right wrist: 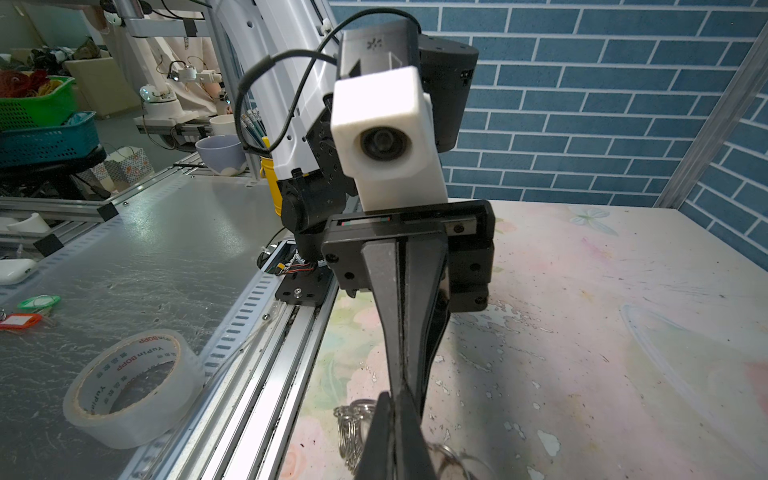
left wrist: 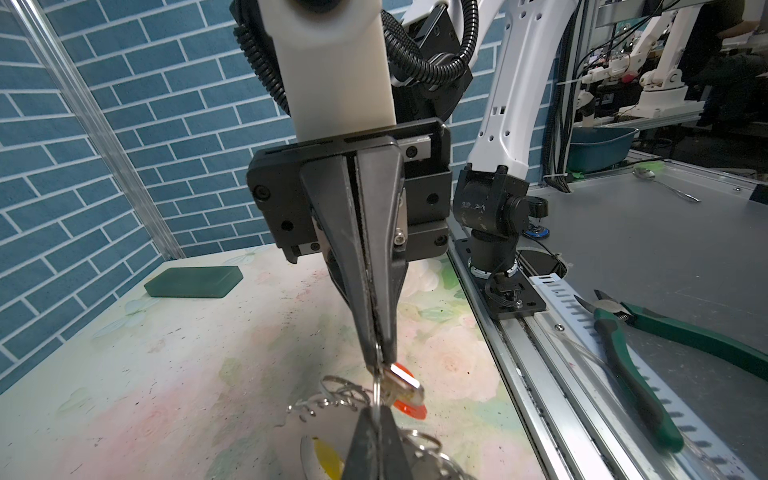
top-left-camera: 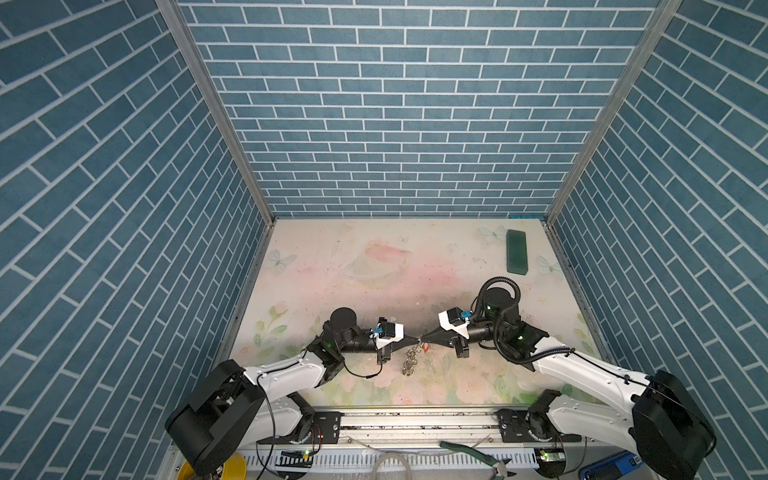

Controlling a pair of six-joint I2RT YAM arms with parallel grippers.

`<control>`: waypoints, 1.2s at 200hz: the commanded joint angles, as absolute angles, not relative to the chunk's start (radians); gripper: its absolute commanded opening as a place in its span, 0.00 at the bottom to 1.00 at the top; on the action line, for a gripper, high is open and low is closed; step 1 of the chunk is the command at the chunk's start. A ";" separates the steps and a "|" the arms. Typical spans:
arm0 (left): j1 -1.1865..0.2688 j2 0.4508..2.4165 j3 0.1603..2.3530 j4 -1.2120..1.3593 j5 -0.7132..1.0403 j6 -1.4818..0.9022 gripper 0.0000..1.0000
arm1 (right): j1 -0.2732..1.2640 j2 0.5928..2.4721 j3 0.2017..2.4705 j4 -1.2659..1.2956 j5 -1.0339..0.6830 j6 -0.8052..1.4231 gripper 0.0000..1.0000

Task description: Put the keys on the keyring

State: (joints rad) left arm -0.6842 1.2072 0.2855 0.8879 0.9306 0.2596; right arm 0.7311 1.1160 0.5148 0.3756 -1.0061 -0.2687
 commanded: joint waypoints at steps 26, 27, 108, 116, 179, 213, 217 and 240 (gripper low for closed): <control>-0.689 1.212 0.300 0.886 0.949 0.270 0.00 | 0.735 1.087 0.518 0.386 -1.002 -0.325 0.00; -0.689 1.212 0.299 0.887 0.949 0.270 0.00 | 0.735 1.087 0.518 0.385 -1.002 -0.325 0.00; -0.689 1.210 0.299 0.887 0.948 0.267 0.00 | 0.735 1.103 0.529 0.373 -0.992 -0.327 0.00; -0.689 1.210 0.300 0.888 0.949 0.267 0.00 | 0.735 1.106 0.529 0.373 -0.995 -0.327 0.00; -0.689 1.210 0.300 0.888 0.945 0.266 0.00 | 0.737 1.104 0.529 0.373 -1.017 -0.322 0.00; -0.689 1.208 0.300 0.888 0.944 0.265 0.00 | 0.736 1.103 0.527 0.371 -1.018 -0.320 0.00; -0.689 1.208 0.299 0.888 0.945 0.264 0.00 | 0.736 1.105 0.528 0.370 -1.019 -0.321 0.00; -0.689 1.209 0.301 0.888 0.946 0.264 0.00 | 0.738 1.108 0.529 0.370 -1.016 -0.321 0.00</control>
